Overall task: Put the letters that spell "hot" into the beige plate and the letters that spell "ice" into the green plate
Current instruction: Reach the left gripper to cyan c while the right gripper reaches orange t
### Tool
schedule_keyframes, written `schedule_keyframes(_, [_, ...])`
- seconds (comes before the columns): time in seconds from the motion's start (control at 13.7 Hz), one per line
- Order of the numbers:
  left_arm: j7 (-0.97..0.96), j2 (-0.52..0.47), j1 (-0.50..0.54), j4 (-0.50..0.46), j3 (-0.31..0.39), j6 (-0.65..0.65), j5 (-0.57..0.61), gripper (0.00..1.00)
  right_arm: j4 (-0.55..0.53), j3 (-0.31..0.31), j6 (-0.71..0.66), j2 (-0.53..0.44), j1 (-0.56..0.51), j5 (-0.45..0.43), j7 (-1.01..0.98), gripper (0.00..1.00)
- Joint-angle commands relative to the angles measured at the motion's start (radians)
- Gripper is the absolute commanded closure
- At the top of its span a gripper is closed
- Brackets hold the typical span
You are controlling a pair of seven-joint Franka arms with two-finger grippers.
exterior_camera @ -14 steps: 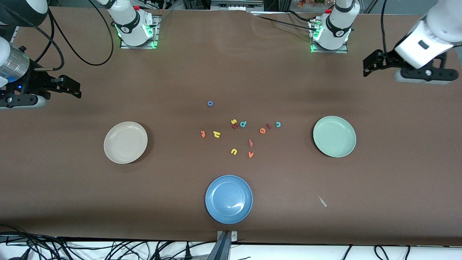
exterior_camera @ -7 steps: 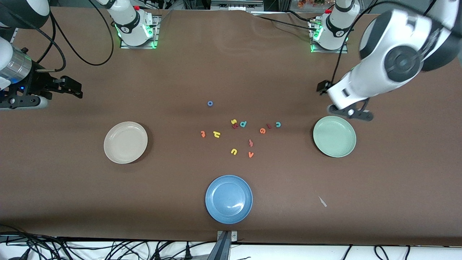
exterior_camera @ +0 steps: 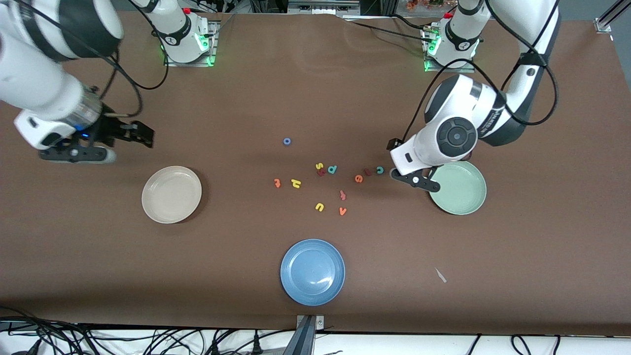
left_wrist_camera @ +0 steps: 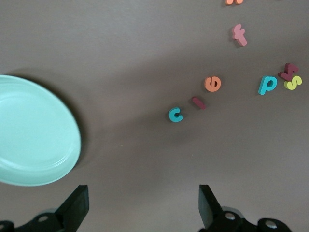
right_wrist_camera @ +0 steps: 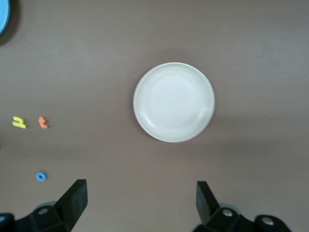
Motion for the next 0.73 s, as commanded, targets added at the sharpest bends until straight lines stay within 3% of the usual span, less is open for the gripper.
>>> schedule_keyframes(0.0, [0.001,-0.056,0.006,-0.135,-0.009,0.113,-0.022,0.00,-0.052,-0.002,0.106,0.043,0.061,0.012,0.133,0.00])
schedule_keyframes(0.37, [0.003,-0.075,0.003,-0.355,-0.042,0.377,-0.018,0.00,-0.038,-0.002,0.244,0.199,0.193,0.010,0.313,0.00])
schedule_keyframes(0.66, [0.015,-0.064,0.002,-0.462,-0.045,0.539,-0.010,0.01,-0.009,-0.004,0.341,0.323,0.273,0.005,0.386,0.00])
